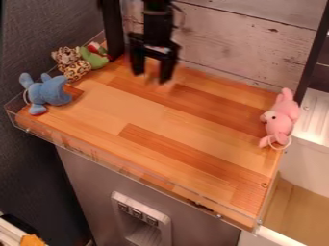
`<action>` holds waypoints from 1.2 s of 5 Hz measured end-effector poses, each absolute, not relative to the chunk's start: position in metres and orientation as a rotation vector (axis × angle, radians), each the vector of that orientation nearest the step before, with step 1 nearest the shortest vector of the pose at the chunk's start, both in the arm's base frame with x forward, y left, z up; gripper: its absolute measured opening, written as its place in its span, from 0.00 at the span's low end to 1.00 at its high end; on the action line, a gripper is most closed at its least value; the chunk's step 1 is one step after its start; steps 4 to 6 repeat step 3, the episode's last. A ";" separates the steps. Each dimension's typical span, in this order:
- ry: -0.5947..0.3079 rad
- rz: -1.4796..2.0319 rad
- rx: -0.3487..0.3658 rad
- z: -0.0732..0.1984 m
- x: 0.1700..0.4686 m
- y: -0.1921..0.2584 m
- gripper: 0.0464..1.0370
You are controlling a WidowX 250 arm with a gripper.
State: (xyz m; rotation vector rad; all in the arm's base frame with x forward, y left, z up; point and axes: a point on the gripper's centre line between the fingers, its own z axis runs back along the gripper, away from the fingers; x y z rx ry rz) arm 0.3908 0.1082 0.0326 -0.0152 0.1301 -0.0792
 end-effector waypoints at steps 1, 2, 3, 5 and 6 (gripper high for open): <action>0.130 -0.044 -0.026 0.032 0.393 0.156 0.96; 0.141 -0.054 -0.034 0.031 0.397 0.169 0.96; 0.158 -0.053 -0.041 0.031 0.399 0.171 0.96; 0.158 -0.053 -0.041 0.031 0.399 0.171 0.96; 0.158 -0.053 -0.041 0.031 0.399 0.171 0.96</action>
